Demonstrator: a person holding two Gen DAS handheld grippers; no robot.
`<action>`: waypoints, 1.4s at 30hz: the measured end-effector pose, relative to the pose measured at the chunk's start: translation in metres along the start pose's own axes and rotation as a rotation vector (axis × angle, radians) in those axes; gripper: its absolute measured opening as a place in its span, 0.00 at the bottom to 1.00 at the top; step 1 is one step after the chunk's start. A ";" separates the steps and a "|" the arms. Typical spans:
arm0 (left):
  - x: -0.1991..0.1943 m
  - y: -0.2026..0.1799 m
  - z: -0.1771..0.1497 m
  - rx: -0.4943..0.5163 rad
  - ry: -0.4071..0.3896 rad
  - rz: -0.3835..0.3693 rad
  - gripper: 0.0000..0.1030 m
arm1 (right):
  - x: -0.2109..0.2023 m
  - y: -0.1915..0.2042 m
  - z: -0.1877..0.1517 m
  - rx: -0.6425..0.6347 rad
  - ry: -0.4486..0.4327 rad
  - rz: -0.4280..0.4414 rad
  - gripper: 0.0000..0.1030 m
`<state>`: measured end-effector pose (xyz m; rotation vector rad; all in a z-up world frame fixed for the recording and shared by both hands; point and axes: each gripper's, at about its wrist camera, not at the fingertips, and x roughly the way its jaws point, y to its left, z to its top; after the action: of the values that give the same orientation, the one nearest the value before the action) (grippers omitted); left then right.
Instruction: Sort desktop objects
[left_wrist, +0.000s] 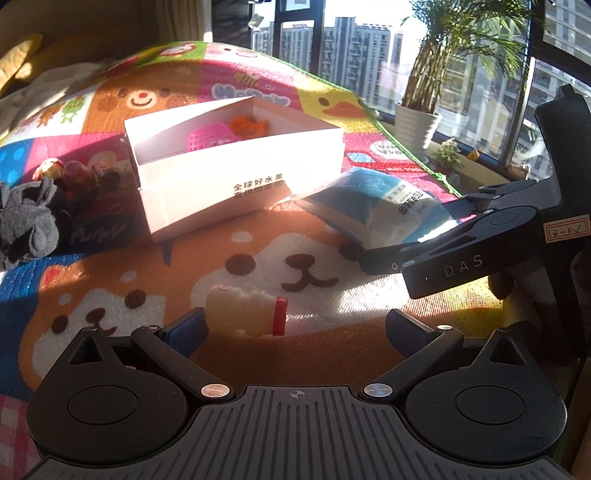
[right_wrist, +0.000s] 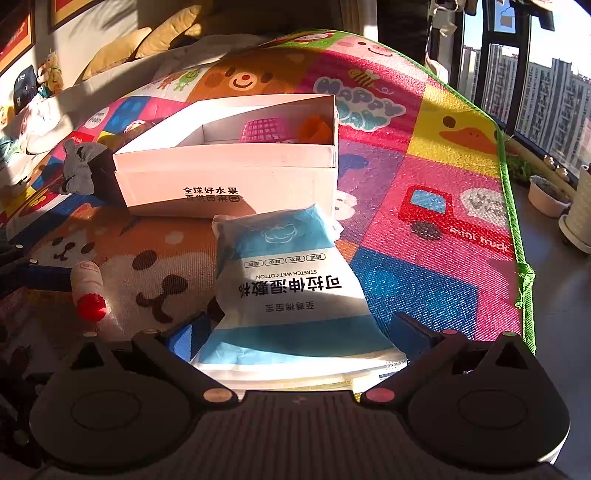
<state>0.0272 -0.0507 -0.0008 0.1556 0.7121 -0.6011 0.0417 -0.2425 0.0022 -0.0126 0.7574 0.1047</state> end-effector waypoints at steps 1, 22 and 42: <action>-0.001 0.000 -0.001 -0.019 0.002 0.003 1.00 | 0.000 0.000 0.000 0.000 0.000 0.000 1.00; -0.006 -0.020 -0.009 -0.074 0.028 0.192 1.00 | 0.007 0.014 0.033 -0.104 -0.008 0.052 0.58; -0.005 0.001 0.008 -0.125 -0.015 0.220 0.71 | -0.054 0.007 0.002 -0.072 0.004 0.138 0.56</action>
<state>0.0293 -0.0505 0.0083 0.1110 0.7048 -0.3465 0.0031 -0.2402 0.0412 -0.0294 0.7579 0.2630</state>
